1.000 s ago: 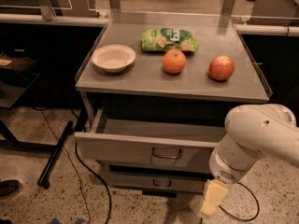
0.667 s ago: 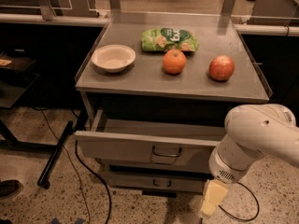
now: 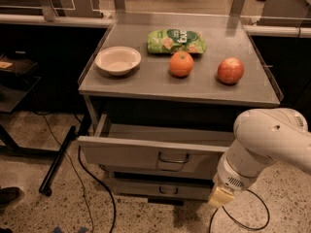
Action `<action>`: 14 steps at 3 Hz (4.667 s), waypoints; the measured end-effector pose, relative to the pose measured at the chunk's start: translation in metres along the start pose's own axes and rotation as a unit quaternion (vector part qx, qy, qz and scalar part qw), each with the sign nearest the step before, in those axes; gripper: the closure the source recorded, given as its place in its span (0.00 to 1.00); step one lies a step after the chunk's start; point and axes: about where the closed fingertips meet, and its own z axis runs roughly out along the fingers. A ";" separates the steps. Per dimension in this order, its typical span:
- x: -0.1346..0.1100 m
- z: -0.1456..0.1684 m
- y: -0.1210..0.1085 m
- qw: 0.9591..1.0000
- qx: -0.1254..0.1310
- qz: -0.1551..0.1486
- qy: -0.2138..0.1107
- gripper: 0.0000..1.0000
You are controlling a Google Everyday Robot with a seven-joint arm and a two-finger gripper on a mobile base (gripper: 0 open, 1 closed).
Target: Close top drawer
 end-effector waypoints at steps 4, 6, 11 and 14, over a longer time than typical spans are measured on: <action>-0.042 -0.017 -0.085 0.996 0.080 0.033 -0.005 0.83; -0.043 -0.017 -0.086 0.996 0.082 0.033 -0.005 0.36; -0.046 -0.019 -0.090 0.996 0.081 0.034 -0.004 0.42; -0.077 -0.026 -0.143 0.991 0.122 0.046 -0.007 1.00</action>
Offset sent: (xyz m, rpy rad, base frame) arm 0.0959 -0.0030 0.0220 -0.0396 -0.1487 -0.0995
